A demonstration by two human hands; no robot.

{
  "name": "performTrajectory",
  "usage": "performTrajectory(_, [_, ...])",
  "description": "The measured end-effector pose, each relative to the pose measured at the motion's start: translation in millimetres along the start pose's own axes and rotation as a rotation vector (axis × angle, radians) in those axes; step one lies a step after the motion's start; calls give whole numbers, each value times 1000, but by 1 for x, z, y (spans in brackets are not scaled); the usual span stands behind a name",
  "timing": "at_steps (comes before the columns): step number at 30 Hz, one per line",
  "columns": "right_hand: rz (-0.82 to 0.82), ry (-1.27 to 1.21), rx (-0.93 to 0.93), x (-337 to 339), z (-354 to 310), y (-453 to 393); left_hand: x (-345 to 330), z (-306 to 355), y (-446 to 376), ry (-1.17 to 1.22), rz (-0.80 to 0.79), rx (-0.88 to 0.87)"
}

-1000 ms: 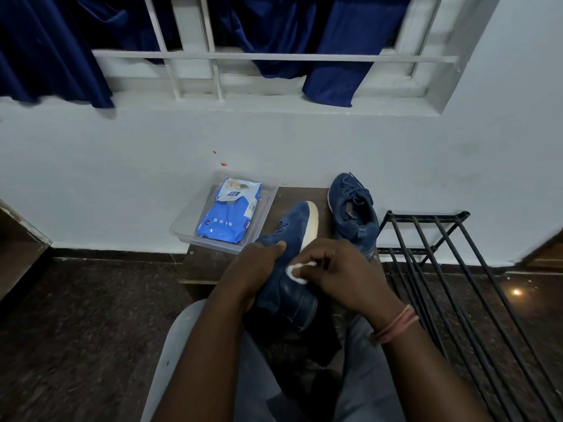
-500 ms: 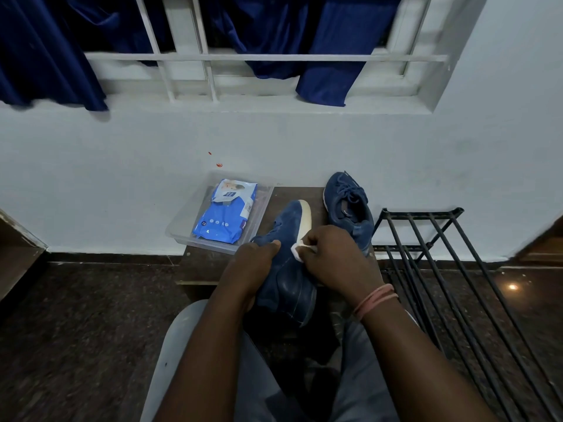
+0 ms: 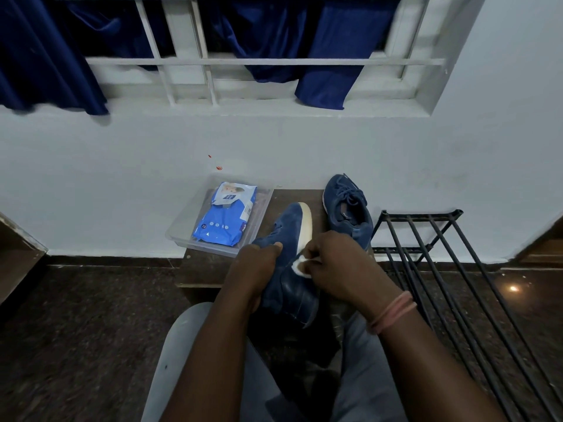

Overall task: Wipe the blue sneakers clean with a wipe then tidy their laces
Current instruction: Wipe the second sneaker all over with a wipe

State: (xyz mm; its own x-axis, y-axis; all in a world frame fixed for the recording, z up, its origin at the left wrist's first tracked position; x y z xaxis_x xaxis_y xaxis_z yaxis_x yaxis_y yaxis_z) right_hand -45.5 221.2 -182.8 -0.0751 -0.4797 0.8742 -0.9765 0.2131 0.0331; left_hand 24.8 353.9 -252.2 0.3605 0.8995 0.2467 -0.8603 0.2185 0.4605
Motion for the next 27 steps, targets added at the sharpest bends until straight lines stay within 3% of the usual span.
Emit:
performTrajectory(7, [87, 27, 215, 8, -23, 49, -4, -3, -7, 107, 20, 112])
performTrajectory(13, [234, -336, 39, 38, 21, 43, -3, -3, -7, 136, 9, 131])
performTrajectory(20, [138, -186, -1, 3, 28, -6, -4, -6, -9, 41, 3, 28])
performTrajectory(27, [66, 6, 1, 1, 14, -37, -1, -5, -8, 113, 1, 70])
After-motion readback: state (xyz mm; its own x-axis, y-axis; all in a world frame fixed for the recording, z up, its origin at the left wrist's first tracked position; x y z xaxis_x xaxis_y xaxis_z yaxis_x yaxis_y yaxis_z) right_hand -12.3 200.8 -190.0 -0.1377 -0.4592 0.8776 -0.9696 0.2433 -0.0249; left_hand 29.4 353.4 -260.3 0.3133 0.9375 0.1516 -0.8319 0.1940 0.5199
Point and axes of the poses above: each hand's wrist, its own y-axis away from the middle knuckle, its own x-axis out of the back of the hand, z = x × y, the point moved 8 cm from there along -y, towards the middle knuckle, and after that the axes turned 2 degrees about z, right-handed, at the moved point
